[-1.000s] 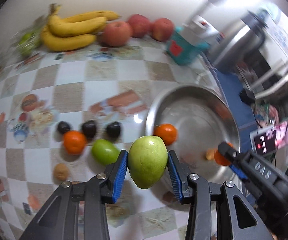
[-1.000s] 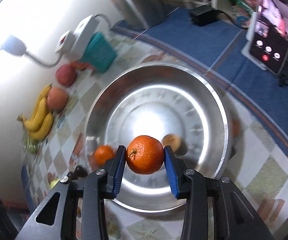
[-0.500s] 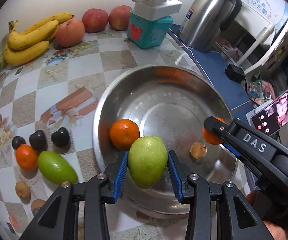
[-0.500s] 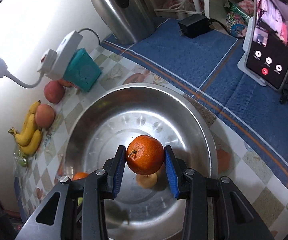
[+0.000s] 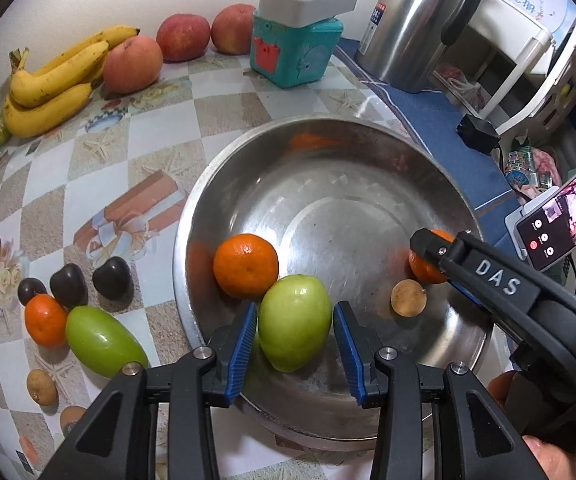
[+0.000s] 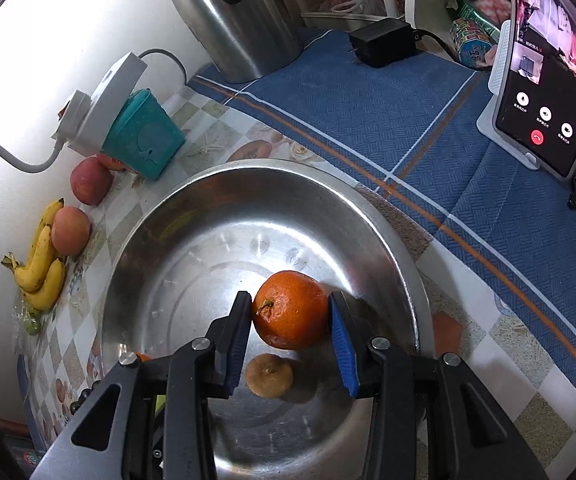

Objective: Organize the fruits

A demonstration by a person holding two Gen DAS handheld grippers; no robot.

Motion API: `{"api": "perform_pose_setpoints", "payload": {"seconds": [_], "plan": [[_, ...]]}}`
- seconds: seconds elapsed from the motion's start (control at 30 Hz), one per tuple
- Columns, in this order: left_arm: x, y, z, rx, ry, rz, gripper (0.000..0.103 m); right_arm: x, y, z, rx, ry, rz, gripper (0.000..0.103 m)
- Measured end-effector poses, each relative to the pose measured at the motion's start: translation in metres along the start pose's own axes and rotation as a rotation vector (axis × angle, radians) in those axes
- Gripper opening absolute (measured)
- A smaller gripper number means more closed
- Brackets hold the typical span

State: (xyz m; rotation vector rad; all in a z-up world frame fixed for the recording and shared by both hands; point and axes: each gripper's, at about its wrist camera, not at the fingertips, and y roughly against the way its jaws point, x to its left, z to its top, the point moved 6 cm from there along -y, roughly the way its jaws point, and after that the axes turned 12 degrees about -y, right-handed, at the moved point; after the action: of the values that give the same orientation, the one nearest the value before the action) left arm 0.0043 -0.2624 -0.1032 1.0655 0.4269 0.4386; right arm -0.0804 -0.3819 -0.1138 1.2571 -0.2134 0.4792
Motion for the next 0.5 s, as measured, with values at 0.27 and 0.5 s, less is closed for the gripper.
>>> {"api": "perform_pose_setpoints", "payload": {"seconds": [0.27,0.5], "plan": [[-0.003,0.015,0.006,-0.016,-0.016,0.006,0.044,0.007,0.001,-0.002,0.008,0.025,0.003,0.044],[0.005,0.029,0.004,0.005,0.003,0.036,0.044,0.019,0.015,-0.001,-0.033,0.090,-0.011,0.053]]}}
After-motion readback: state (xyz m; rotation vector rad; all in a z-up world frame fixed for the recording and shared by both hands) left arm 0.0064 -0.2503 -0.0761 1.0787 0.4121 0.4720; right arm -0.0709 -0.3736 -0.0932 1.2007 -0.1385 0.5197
